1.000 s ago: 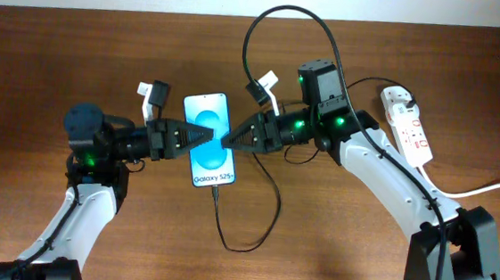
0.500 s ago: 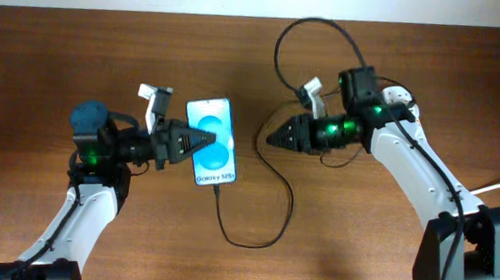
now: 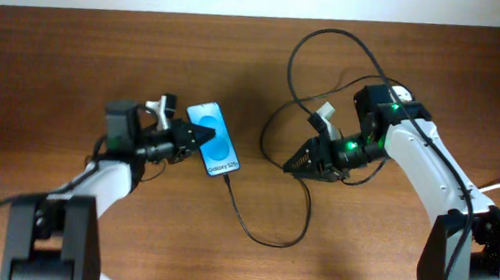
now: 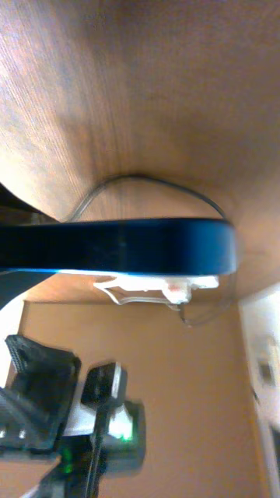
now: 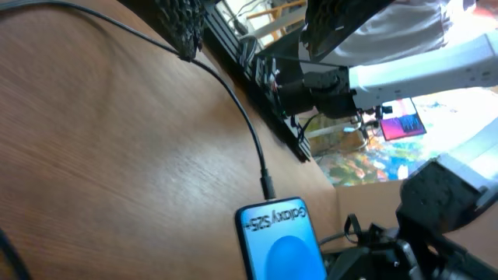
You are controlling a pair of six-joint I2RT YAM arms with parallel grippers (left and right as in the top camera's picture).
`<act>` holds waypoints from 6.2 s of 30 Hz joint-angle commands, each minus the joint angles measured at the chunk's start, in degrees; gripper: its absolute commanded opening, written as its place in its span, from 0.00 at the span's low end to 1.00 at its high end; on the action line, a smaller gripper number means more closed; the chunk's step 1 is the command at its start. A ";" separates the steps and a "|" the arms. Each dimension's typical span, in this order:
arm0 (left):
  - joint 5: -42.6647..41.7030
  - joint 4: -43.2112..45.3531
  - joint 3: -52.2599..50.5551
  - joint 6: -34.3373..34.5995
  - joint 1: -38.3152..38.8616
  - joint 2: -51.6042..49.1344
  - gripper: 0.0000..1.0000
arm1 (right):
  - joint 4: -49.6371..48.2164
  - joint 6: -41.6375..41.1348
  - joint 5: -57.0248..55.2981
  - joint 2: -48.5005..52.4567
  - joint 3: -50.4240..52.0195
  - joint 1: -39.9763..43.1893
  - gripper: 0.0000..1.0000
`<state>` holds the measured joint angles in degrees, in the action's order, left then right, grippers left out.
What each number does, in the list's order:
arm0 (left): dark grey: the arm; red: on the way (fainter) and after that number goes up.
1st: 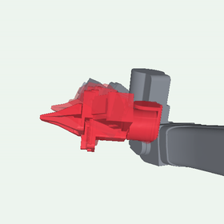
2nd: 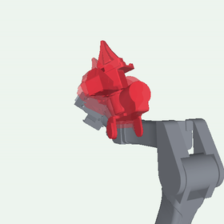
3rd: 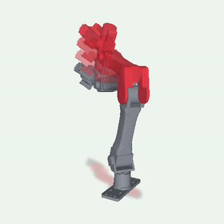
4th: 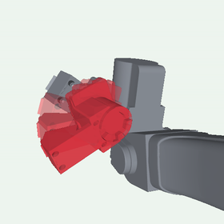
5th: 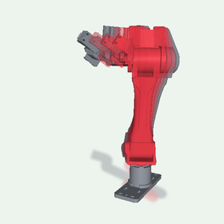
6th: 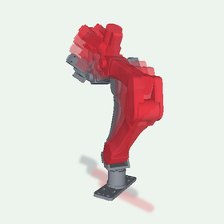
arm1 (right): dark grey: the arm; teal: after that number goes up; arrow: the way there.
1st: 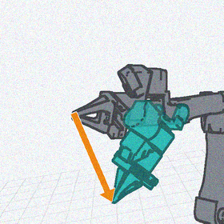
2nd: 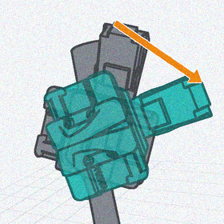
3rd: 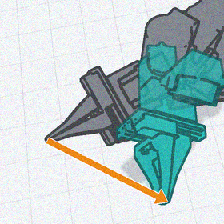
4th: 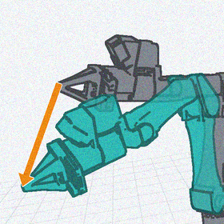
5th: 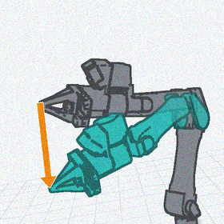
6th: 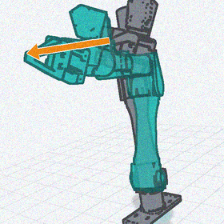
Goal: Plug charger to phone and switch on socket
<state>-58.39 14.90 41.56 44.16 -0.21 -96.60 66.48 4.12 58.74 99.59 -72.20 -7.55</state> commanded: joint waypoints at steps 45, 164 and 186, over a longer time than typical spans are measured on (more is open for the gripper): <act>39.43 -44.98 27.93 -26.91 10.71 -20.83 0.57 | 3.82 5.49 -20.98 -0.96 -0.07 2.75 1.00; 97.20 -111.43 25.44 -12.50 27.80 96.21 0.99 | -8.26 -36.11 -41.05 33.66 -35.04 25.66 0.04; 97.20 -111.43 25.44 -12.50 27.80 96.21 0.99 | -8.90 -35.04 -45.70 30.64 -33.31 26.43 0.04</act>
<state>37.98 -96.64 67.22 32.38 27.42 -0.82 57.82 -31.22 12.27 127.98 -106.26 20.12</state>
